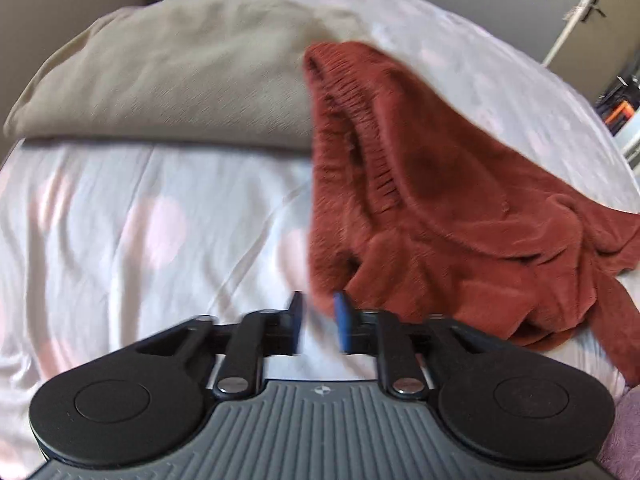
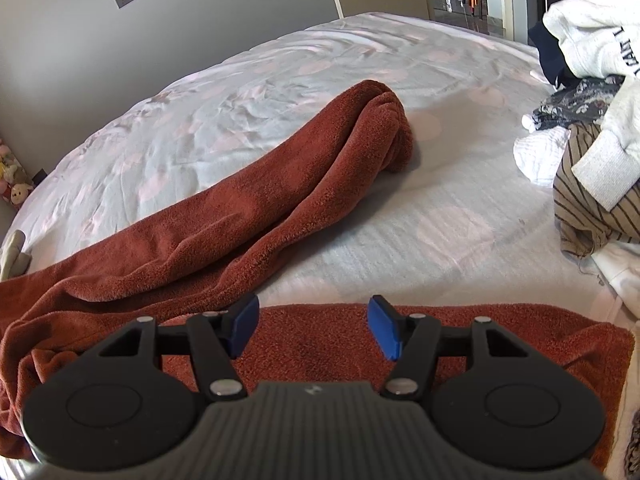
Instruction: Fold clothes
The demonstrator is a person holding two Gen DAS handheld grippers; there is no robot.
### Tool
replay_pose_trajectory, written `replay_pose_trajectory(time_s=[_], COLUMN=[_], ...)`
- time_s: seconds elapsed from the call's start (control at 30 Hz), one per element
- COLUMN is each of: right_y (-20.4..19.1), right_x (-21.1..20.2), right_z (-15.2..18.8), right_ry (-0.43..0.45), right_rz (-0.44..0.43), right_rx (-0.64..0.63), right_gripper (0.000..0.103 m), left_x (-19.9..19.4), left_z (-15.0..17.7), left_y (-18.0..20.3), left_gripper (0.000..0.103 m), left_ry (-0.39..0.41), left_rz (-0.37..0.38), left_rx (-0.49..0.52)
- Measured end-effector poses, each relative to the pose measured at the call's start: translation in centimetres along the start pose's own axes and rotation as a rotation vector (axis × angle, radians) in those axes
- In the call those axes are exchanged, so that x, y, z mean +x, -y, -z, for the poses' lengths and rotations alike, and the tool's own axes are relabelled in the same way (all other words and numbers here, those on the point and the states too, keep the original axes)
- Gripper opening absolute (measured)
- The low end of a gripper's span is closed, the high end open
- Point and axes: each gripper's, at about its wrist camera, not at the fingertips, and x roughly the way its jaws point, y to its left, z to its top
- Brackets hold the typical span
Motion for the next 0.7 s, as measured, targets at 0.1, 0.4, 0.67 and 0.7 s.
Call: replay_pose_trajectory(time_s=[0.1,0.4,0.67,0.7], right_y=[-0.1,-0.3,5.2,6.2], right_x=[-0.1,0.5,-0.8,-1.3], right_z=[0.1,0.0,-3.1,-3.6], right_ry=[0.012,-0.015,-0.067,-0.06], right_rz=[0.007,0.008,0.027,0.058], right_rx=[-0.017,-0.031,0.114,0.104], right_gripper=[0.067,0.068,0.069,0.069], left_x=[1.1,7.6,7.5,7.6], left_z=[-1.1,-0.3,0.7,0.8], left_y=[2.2,4.0,2.7,2.7], left_gripper=[0.059,0.061,0.061,0.06], left_ry=[0.028,-0.126,-0.114,-0.113], left_rz=[0.012,0.002,0.032,0.03], left_rx=[0.079,0.141,0.096,0.094])
